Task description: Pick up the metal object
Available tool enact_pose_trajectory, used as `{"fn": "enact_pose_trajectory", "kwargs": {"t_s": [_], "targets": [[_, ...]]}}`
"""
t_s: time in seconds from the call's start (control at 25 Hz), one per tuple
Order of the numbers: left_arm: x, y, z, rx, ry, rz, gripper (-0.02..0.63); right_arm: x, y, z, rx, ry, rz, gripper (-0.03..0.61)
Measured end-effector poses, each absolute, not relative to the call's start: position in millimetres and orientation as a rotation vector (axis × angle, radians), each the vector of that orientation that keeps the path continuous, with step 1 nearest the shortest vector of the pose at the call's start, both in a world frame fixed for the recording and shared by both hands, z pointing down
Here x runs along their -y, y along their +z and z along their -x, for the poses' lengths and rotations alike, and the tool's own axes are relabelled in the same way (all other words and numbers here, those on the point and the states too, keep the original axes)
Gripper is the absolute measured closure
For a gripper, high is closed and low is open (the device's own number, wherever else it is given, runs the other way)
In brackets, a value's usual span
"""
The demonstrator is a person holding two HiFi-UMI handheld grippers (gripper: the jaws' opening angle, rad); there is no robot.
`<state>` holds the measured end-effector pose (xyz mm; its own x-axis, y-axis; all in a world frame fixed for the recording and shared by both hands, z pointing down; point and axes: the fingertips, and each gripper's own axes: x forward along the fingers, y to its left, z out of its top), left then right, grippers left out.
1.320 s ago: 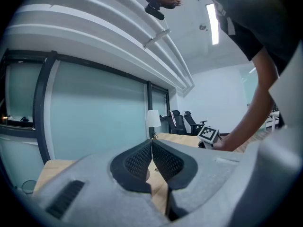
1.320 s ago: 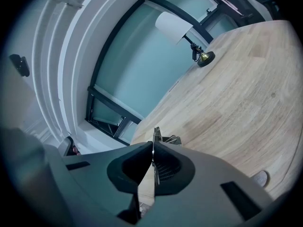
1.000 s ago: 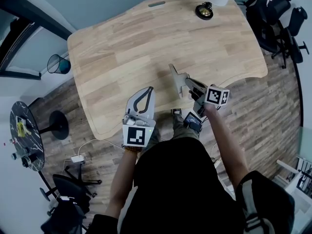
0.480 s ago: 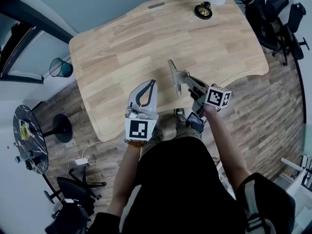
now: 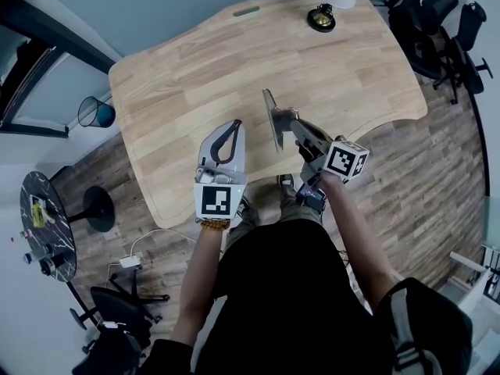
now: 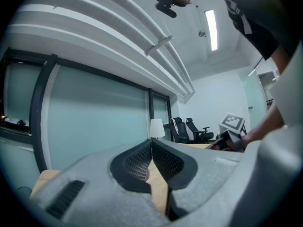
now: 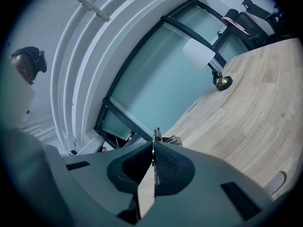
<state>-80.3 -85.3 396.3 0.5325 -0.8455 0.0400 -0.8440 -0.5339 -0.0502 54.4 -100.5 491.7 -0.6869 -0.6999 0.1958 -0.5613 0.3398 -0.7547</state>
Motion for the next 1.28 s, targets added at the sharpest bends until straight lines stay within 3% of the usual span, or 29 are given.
{"fn": "enact_pose_trajectory", "kwargs": {"t_s": [1.28], "targets": [[65.5,367.3,92.2,-1.407,0.007,2.687,0.597,69.6,394.3,-23.6,-2.498,-0.654,1.353,0.569]]}}
